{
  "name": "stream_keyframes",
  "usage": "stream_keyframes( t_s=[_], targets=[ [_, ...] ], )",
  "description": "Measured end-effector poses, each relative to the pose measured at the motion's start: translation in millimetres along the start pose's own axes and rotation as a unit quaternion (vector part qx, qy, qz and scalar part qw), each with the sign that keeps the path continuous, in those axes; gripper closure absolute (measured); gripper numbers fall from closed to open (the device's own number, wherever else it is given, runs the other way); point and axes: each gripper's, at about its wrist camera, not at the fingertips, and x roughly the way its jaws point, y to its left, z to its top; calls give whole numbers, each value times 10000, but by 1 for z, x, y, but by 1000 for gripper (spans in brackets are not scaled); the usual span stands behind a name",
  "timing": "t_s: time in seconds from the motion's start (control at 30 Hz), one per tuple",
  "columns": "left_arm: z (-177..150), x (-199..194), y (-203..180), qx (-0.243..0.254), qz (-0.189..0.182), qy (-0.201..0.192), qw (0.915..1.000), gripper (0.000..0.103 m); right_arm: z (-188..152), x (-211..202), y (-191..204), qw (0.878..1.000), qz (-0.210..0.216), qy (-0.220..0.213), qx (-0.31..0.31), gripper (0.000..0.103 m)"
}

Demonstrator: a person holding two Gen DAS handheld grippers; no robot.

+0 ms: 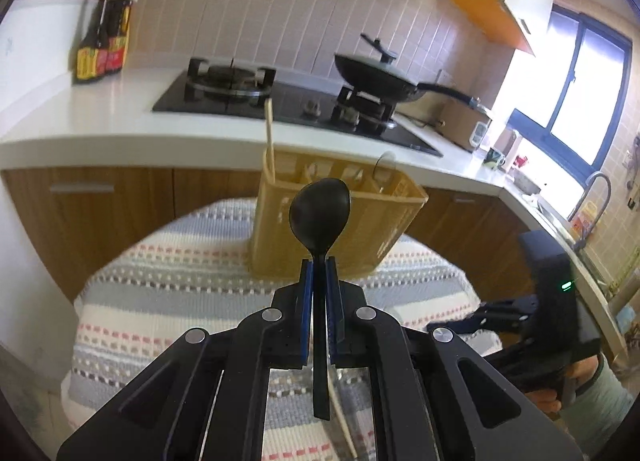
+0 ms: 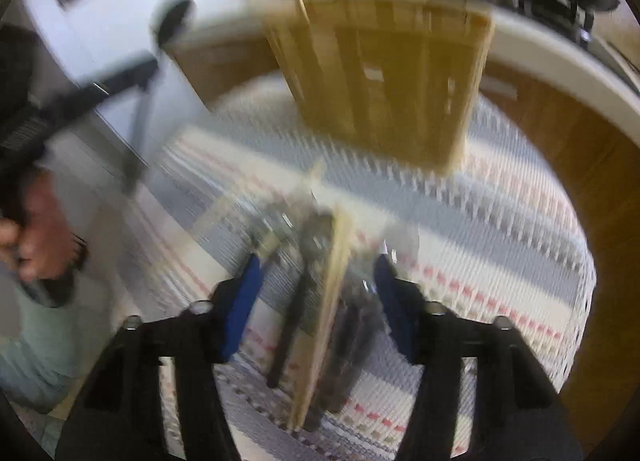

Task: Organize utensils
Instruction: 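Lift the black spoon and chopstick over the yellow basket and open both grippers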

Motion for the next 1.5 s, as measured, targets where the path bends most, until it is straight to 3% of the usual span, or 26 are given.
stream_keyframes(
  t_s=[0.07,0.2,0.33,0.47,0.63,0.83,1.03,1.13,1.27,1.4,1.5],
  targets=[
    [-4,3,3,-3,-14,59,10000,99,0,18,-1,9995,51,276,123,70],
    [-9,5,4,79,10,111,9999,99,6,36,4,9984,-300,469,13,73],
    [-12,6,7,90,29,137,9999,99,6,54,10,9955,-644,673,-166,85],
    [-14,5,8,74,30,133,9999,99,5,54,10,9947,-786,625,-229,98],
    [-13,3,6,123,24,93,9999,99,-4,23,6,9982,-545,224,-125,99],
    [-2,-4,-4,164,-35,-213,9996,99,-7,-25,2,9984,-215,-519,-73,99],
    [38,-17,-19,278,23,-817,9963,99,20,-91,7,9851,123,-1708,-185,99],
    [57,-17,-25,371,143,-1148,9926,99,41,-121,6,9712,131,-2371,-216,99],
    [85,-6,-29,461,315,-1636,9849,99,77,-145,-2,9515,-467,-3041,-34,99],
    [105,16,-24,428,362,-1907,9800,99,108,-149,-16,9274,-885,-3632,97,99],
    [114,36,-17,408,383,-1977,9787,99,125,-143,-30,9121,-856,-4004,213,99]
  ],
)
